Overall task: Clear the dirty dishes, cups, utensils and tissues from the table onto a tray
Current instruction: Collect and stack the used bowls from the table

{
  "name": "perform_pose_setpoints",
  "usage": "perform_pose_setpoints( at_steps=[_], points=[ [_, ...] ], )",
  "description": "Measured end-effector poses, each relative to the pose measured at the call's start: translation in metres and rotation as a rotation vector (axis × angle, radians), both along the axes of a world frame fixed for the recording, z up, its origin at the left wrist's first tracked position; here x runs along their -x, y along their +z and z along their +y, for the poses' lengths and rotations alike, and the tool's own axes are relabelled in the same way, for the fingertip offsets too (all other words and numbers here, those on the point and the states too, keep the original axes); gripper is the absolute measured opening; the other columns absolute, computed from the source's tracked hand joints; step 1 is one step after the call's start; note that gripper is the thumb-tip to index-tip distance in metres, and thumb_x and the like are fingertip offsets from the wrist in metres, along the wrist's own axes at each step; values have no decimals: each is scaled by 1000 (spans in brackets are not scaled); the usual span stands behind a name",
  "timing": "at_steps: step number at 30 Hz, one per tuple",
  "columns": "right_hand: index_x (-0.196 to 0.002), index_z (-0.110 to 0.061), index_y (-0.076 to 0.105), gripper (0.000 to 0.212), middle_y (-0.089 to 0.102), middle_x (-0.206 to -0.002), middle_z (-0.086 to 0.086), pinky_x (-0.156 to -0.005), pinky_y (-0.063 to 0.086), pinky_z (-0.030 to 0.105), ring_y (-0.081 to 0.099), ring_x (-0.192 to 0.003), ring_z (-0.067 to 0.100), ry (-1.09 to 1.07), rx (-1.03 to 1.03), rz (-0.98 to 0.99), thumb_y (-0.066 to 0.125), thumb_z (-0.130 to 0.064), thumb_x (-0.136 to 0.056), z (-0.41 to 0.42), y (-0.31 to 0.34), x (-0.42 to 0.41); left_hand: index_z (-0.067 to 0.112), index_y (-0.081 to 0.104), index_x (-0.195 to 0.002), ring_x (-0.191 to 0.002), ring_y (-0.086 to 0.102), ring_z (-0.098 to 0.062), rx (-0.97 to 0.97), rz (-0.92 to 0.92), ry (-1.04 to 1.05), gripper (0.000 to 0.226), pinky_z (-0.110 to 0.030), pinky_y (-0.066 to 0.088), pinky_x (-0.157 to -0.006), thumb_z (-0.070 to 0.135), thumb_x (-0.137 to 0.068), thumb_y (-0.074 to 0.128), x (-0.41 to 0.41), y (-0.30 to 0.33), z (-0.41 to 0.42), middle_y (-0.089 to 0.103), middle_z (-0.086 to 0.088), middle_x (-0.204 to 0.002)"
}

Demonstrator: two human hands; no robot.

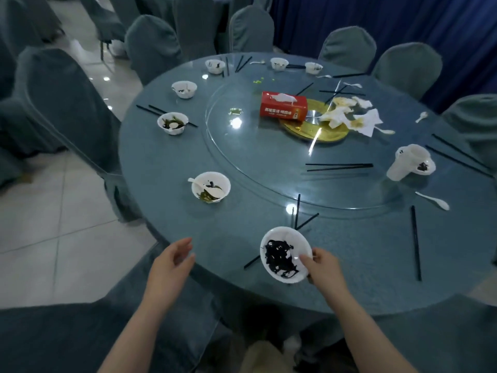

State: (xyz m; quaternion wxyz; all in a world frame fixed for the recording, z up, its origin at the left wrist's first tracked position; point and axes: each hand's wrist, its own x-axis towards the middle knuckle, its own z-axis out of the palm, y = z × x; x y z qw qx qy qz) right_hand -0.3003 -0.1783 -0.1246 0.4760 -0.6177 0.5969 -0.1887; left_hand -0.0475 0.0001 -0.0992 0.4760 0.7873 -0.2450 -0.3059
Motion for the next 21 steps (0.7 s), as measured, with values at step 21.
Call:
perform_pose_setpoints(
  at_steps=[21],
  points=[
    [-77,-16,63,28,63,-58,-5,-45,40,15,53,-48,6,416,-227,-248,54,-35,-95,-29,26,-203,16,68,-108,-83,72,-24,128,378,242,19,-36,59,-74,13,-95,54,-57,12,-23,75,-6,-90]
  ],
)
